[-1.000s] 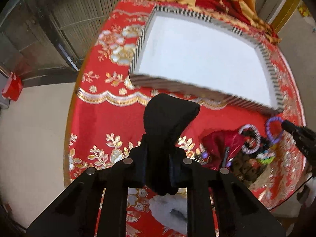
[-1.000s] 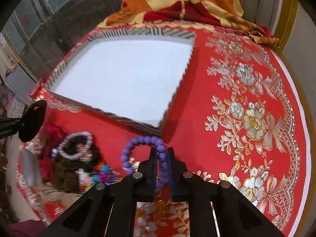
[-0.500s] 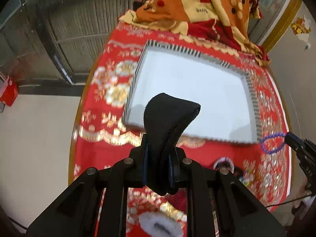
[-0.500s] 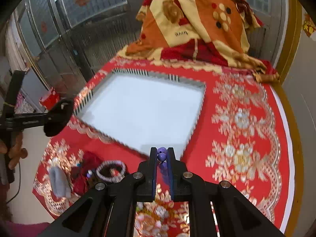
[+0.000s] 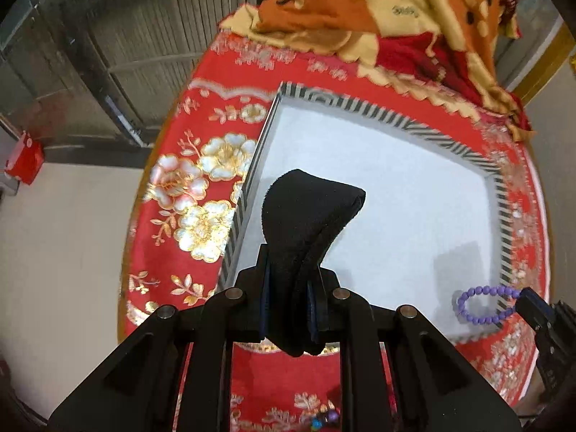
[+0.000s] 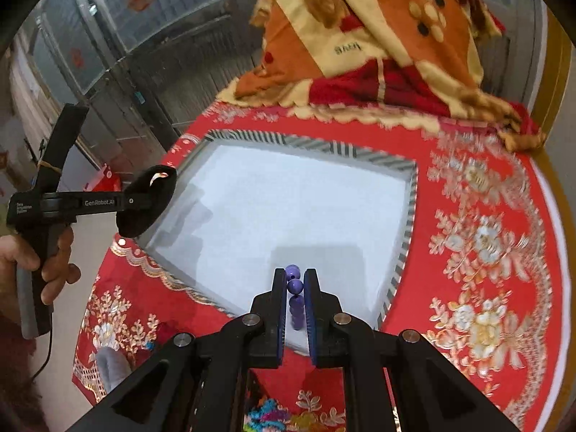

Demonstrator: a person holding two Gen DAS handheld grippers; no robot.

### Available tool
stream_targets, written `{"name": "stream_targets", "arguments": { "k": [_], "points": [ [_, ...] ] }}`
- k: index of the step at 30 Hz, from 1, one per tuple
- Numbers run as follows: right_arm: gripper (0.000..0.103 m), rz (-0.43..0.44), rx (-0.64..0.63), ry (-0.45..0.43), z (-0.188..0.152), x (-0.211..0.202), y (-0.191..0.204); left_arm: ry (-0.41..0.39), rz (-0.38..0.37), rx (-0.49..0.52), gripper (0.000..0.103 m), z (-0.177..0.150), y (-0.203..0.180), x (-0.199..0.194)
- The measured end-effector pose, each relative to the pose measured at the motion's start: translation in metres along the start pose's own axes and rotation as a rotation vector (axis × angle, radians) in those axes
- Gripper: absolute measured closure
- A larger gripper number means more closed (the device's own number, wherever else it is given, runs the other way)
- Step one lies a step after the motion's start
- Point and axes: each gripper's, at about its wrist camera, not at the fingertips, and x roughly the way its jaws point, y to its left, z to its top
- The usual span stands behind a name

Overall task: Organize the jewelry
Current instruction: 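Place the black headband in the tray with the left gripper while the right places the purple bracelet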

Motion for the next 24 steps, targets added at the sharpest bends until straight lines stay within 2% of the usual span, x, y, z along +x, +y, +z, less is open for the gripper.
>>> {"name": "stream_targets", "arguments": {
  "k": [7, 13, 16, 20, 24],
  "points": [
    [0.094, -0.075, 0.069, 0.074, -0.007, 0.023, -0.034, 0.053, 0.057, -0.008, 0.088, 0.001, 0.002, 0.030],
    [0.094, -0.090, 0.053, 0.106, -0.010, 0.032, -0.037, 0.054, 0.075, -0.002, 0.085, -0.001, 0.001, 0.032],
    [0.091, -0.100, 0.038, 0.111, -0.014, 0.034, -0.036, 0.056, 0.077, 0.009, 0.072, -0.003, -0.002, 0.030],
    [0.071, -0.068, 0.041, 0.087, -0.017, 0.026, -0.032, 0.043, 0.053, -0.008, 0.053, -0.007, -0.002, 0.023],
    [0.070, -0.057, 0.047, 0.030, -0.020, 0.008, -0.028, 0.005, 0.037, -0.018, 0.049, -0.011, -0.003, 0.008]
  ]
}}
